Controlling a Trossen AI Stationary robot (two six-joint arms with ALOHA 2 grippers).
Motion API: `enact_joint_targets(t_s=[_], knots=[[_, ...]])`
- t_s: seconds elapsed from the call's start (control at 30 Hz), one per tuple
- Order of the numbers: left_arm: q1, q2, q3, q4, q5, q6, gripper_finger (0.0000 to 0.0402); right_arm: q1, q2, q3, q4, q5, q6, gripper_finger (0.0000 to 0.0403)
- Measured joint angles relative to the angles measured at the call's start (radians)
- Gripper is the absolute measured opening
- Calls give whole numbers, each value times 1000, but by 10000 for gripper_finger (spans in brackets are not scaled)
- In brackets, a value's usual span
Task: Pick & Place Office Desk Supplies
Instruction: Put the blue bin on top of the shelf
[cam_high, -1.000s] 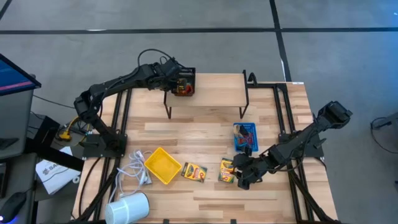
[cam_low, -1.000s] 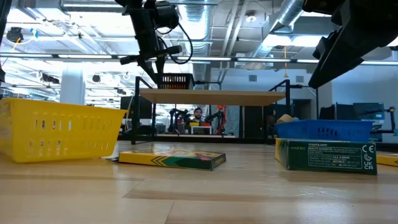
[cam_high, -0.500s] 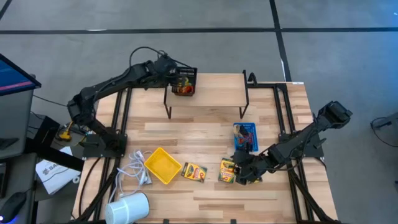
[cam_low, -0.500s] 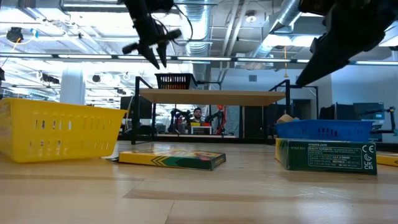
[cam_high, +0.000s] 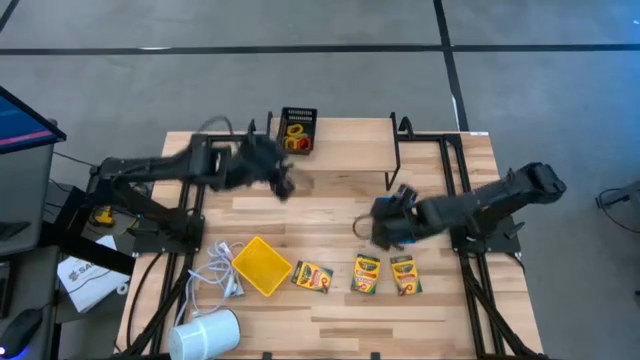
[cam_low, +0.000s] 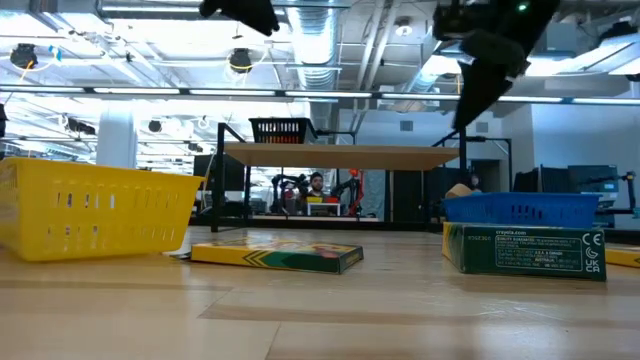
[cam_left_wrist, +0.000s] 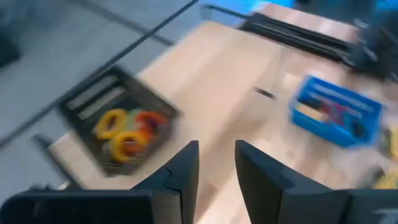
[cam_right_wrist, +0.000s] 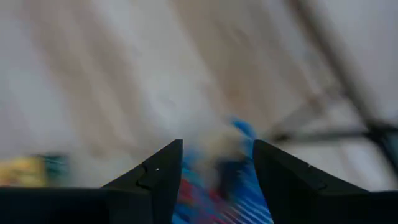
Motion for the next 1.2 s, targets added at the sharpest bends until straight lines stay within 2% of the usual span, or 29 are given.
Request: enact_joint_targets(t_s=[0.17,0.27,0.5,0.7,0.93,1.2], knots=[[-219,-45,-214,143,-165,10,95,-130,-9,84,-409,-3,191,192],[-328,-91,-373,276,-218,-22,94,-179,-40,47,-486,-41,300,192],[-522,-232,-715,666,-293,-38,94,-227,-188,-118,-173,-234,338,192],[-578,-331,-895,845,-311,-39,94,-260,-263,-230,-160,-312,463,192],[-581,-369,-970,905,-323,-40,94,-264,-289,-309,-64,-330,509,192],[-580,-365,-971,929,-323,3,94,-271,-221,-383,6,-377,543,192]])
